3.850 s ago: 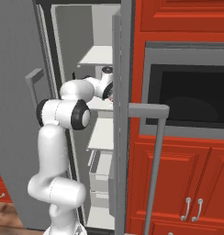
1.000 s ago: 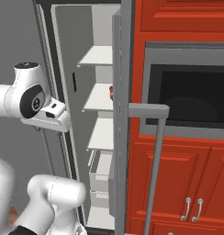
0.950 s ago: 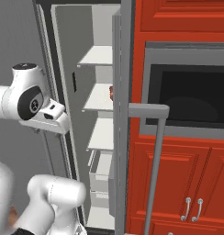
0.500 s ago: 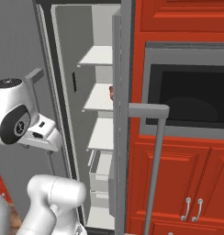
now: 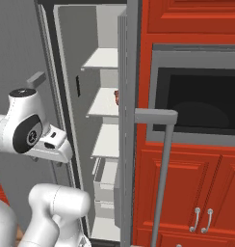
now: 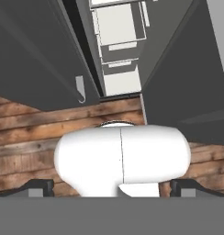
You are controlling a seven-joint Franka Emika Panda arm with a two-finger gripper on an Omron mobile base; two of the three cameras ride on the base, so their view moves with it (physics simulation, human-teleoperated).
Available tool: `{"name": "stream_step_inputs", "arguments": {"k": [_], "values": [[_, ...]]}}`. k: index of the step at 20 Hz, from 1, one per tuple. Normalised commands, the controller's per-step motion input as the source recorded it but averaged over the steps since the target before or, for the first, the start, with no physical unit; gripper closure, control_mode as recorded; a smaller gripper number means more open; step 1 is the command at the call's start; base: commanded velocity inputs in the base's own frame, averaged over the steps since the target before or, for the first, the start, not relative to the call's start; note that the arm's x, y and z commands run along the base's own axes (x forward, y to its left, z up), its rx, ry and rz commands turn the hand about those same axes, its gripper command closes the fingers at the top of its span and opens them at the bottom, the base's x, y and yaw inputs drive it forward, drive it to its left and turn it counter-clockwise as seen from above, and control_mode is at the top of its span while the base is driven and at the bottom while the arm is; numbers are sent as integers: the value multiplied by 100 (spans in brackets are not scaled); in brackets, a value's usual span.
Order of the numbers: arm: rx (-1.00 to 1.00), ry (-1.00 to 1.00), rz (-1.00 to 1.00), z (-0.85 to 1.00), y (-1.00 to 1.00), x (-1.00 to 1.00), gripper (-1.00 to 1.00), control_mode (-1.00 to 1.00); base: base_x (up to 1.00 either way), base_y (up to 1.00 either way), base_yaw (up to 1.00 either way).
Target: Store the kebab skewer in the freezer for long-term storage. Close the freezer door after placing the cooked food.
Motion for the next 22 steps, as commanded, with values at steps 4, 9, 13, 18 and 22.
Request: {"name": "stream_step_inputs", "arguments": {"k": [4,9,13,18,22], "values": [[0,0,0,0,0,0,-100,-100,0,0,0],[0,0,0,0,0,0,-100,-100,0,0,0],[0,0,0,0,0,-8,-100,100,-10,0,0],[0,0,0,0,0,0,-100,100,-48,-8,0],[0,0,0,0,0,0,-100,100,-51,-12,0]]}}
